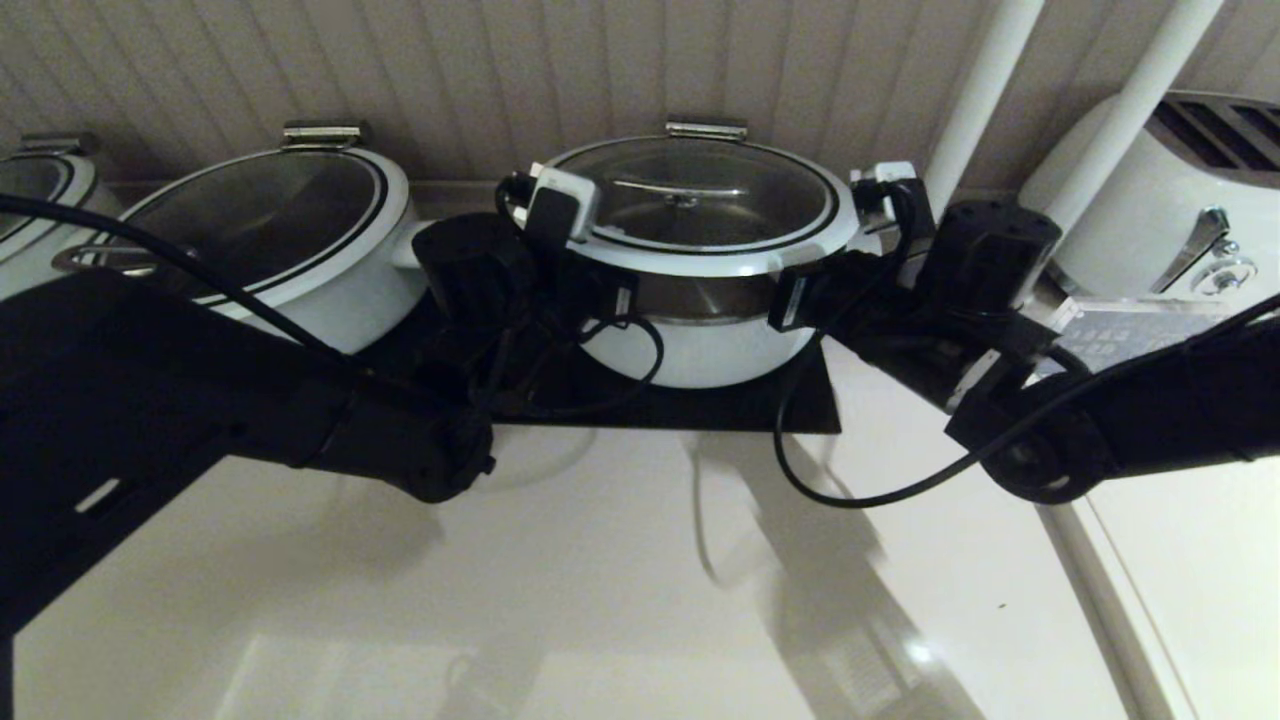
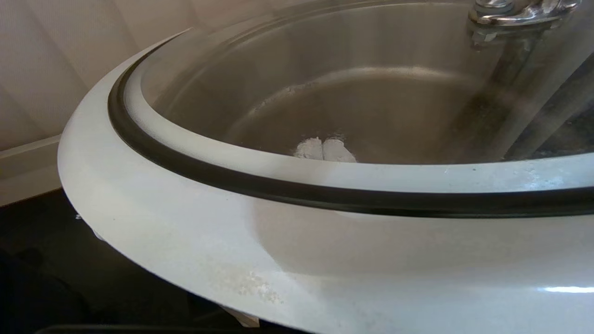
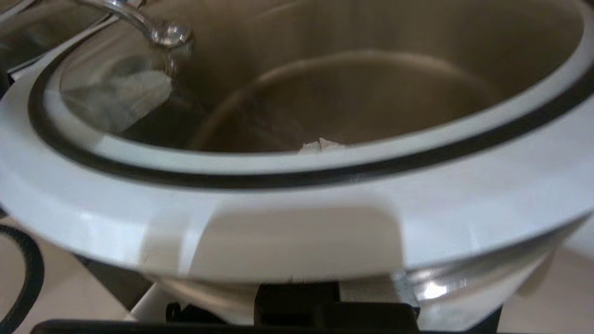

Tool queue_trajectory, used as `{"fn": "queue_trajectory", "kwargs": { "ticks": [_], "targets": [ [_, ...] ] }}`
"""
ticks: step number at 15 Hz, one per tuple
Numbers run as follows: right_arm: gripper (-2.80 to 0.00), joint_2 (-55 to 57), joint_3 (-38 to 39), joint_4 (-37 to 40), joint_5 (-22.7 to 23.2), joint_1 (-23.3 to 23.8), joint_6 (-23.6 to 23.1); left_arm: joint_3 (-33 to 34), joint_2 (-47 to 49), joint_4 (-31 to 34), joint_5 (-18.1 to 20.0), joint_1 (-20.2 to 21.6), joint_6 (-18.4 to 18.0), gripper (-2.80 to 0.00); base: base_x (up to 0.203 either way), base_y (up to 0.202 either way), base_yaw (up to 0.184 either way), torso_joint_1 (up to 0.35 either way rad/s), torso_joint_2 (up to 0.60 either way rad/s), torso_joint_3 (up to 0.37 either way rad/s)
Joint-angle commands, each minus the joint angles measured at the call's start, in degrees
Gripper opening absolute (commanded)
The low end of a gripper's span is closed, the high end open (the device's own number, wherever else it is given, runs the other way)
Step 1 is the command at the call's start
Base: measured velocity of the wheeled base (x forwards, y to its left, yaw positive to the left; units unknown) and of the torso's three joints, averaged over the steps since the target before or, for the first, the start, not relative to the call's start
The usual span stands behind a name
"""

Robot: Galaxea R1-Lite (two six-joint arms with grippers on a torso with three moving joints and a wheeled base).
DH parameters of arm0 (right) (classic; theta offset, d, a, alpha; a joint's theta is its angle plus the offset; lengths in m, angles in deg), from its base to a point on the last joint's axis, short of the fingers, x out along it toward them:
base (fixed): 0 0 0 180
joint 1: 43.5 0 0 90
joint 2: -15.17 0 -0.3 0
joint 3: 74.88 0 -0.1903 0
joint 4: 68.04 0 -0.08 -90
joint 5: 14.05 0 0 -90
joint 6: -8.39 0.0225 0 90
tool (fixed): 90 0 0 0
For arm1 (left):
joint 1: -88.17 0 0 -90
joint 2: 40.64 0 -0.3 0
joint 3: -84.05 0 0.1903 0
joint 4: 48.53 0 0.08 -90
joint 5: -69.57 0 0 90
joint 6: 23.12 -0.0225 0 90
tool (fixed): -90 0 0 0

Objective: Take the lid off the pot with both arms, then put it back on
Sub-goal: Open the pot lid completely

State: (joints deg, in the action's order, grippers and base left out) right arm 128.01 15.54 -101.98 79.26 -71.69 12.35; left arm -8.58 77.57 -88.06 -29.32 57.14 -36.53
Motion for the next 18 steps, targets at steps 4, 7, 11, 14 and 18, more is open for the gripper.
{"fn": "queue_trajectory", "kwargs": {
  "ticks": [4, 7, 11, 14, 18],
  "targets": [
    [-2.80, 0.98, -1.56, -0.35, -0.40, -0.02, 0.00, 0.01, -0.26, -0.56, -0.07, 0.01, -0.04, -2.80, 0.000, 0.000, 0.000, 0.000, 0.00, 0.000],
    [-2.80, 0.98, -1.62, -0.44, -0.49, 0.07, 0.00, 0.01, -0.18, -0.48, -0.07, 0.01, -0.12, -2.80, 0.000, 0.000, 0.000, 0.000, 0.00, 0.000],
    [-2.80, 1.01, -2.84, -0.39, -0.45, 0.16, -0.01, 0.36, -0.18, -0.60, -0.07, -0.02, -0.12, -2.80, 0.000, 0.000, 0.000, 0.000, 0.00, 0.000],
    [-2.80, 1.24, -3.30, -0.44, -0.49, 0.16, -0.06, 0.88, -0.18, -0.74, -0.07, 0.01, -0.04, -2.80, 0.000, 0.000, 0.000, 0.000, 0.00, 0.000],
    [-2.80, 1.86, -5.32, -0.26, -1.31, 0.07, -0.09, 3.63, -0.93, -1.00, -0.07, -0.08, -0.12, -2.80, 0.000, 0.000, 0.000, 0.000, 0.00, 0.000]
  ]
}}
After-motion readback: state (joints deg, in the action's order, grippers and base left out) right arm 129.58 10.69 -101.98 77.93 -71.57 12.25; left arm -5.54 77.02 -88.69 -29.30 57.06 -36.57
